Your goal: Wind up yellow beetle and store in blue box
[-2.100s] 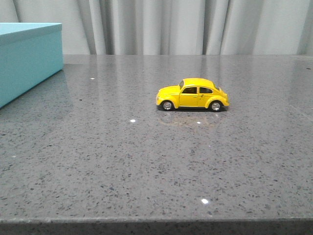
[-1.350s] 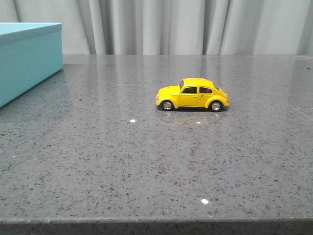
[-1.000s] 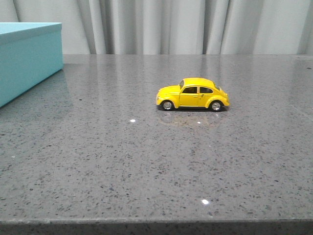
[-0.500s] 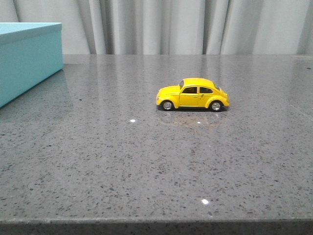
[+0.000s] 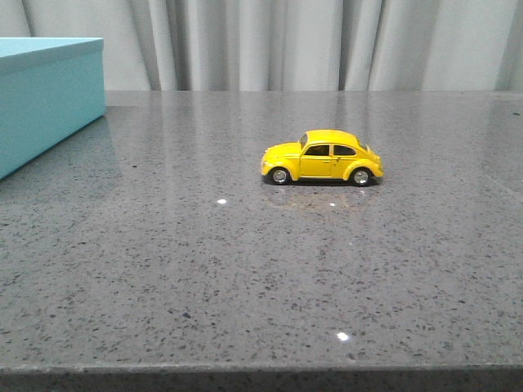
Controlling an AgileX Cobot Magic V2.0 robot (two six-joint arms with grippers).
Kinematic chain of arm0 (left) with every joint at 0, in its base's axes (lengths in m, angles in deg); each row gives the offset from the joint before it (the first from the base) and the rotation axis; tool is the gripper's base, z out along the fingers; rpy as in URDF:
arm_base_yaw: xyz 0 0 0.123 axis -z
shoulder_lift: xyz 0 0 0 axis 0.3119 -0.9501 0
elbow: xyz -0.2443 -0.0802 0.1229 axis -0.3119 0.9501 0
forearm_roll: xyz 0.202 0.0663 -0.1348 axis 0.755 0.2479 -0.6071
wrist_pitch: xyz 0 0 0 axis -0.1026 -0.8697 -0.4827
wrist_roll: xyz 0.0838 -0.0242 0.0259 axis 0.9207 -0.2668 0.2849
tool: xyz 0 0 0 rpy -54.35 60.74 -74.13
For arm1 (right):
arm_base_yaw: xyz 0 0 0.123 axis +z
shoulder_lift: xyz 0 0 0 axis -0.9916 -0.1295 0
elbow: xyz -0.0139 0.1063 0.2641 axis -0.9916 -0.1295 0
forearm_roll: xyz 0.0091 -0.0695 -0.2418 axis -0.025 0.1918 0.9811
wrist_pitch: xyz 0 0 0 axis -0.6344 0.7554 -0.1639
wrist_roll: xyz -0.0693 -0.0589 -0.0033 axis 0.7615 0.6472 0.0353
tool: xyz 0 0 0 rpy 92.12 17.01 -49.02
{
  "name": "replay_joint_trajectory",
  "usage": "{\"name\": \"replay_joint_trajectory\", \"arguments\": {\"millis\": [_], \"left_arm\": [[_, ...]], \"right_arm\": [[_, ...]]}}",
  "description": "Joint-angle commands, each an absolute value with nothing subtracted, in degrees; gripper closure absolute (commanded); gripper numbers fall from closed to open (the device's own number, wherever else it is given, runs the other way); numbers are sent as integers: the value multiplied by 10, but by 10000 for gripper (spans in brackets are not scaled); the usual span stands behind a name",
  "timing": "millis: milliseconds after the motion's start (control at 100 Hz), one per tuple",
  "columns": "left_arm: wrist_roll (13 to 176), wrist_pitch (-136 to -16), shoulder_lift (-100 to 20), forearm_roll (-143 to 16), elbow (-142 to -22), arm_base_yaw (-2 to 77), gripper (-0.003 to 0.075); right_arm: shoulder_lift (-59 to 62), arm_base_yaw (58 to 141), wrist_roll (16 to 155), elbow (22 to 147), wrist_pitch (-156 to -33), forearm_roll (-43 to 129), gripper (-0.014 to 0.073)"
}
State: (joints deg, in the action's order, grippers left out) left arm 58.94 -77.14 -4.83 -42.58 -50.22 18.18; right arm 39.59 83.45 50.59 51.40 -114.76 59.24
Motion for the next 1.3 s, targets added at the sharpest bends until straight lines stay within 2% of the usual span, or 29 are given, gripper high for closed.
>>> {"name": "replay_joint_trajectory", "arguments": {"millis": [0,90,190,480,700,890,960,1120,1290], "left_arm": [[585,-732,-76,-432,-537,185,314],[585,-738,-98,-432,-546,185,310],[585,-749,-116,-432,-553,185,311],[585,-737,-120,-432,-552,185,312],[585,-724,-120,-432,-552,185,312],[585,-724,-120,-432,-552,185,312],[585,-724,-120,-432,-552,185,312],[585,-724,-120,-433,-552,185,312],[585,-724,-120,-433,-552,185,312]], "right_arm": [[349,833,513,561,-1143,594,369],[304,833,513,593,-1175,592,329],[269,833,513,614,-1203,588,324],[237,833,513,614,-1197,587,324],[236,833,513,620,-1147,579,324],[191,834,513,667,-1221,575,322],[174,834,513,682,-1226,575,298],[133,834,513,728,-1265,566,182],[82,855,513,781,-1307,566,169]]}}
